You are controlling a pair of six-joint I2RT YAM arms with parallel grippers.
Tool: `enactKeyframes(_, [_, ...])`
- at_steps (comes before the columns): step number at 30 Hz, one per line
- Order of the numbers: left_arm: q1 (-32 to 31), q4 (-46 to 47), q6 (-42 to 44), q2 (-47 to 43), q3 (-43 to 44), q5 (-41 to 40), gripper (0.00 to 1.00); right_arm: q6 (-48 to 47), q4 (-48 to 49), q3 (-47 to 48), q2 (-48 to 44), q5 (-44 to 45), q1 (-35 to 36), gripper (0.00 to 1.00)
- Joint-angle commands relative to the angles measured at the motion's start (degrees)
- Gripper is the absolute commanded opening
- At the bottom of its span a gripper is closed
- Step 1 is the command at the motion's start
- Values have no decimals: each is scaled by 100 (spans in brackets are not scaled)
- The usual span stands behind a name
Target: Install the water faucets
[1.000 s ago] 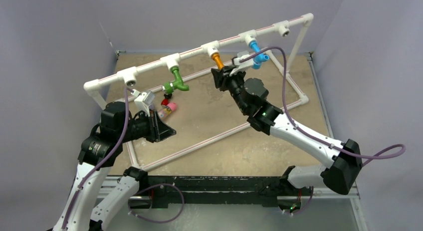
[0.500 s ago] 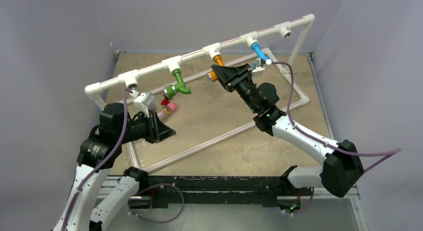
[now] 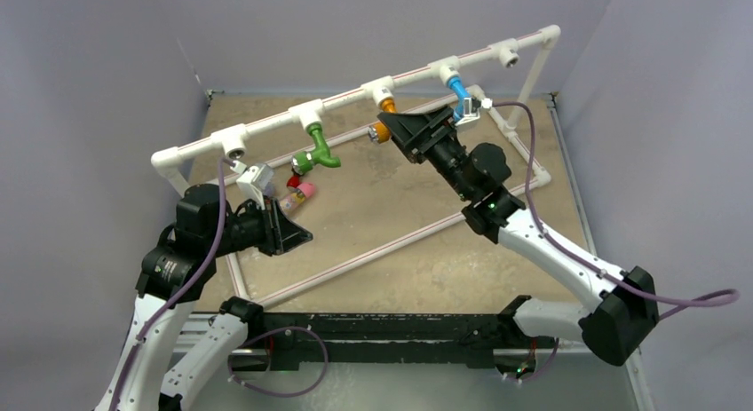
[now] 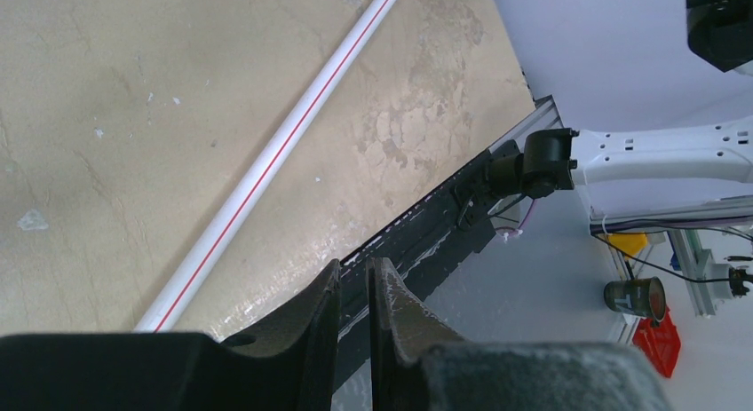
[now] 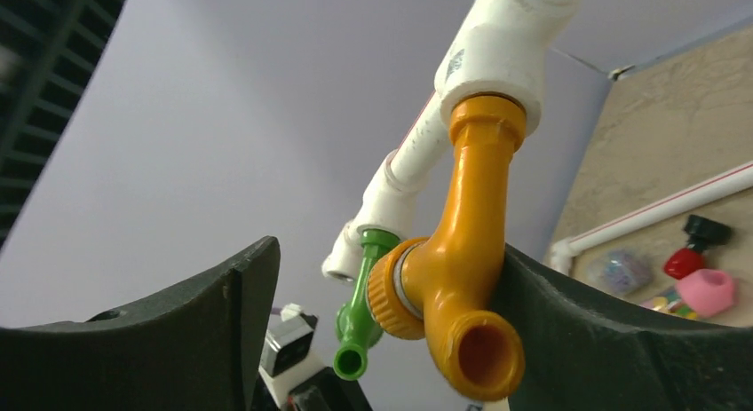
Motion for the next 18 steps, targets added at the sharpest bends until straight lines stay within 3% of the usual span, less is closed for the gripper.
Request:
enactKeyframes(1, [-30,114,77,9,-49,62,15,-1184,-480,358,-652,122,-40,86])
enactKeyframes(10, [-30,128,68,47,-38,71,15,-3516,-2516,623,-1386,924,-40,91])
enactKeyframes(18, [-30,180,55,88,-84,62,15,-6704,-3372,1185,-1606,979,-40,89])
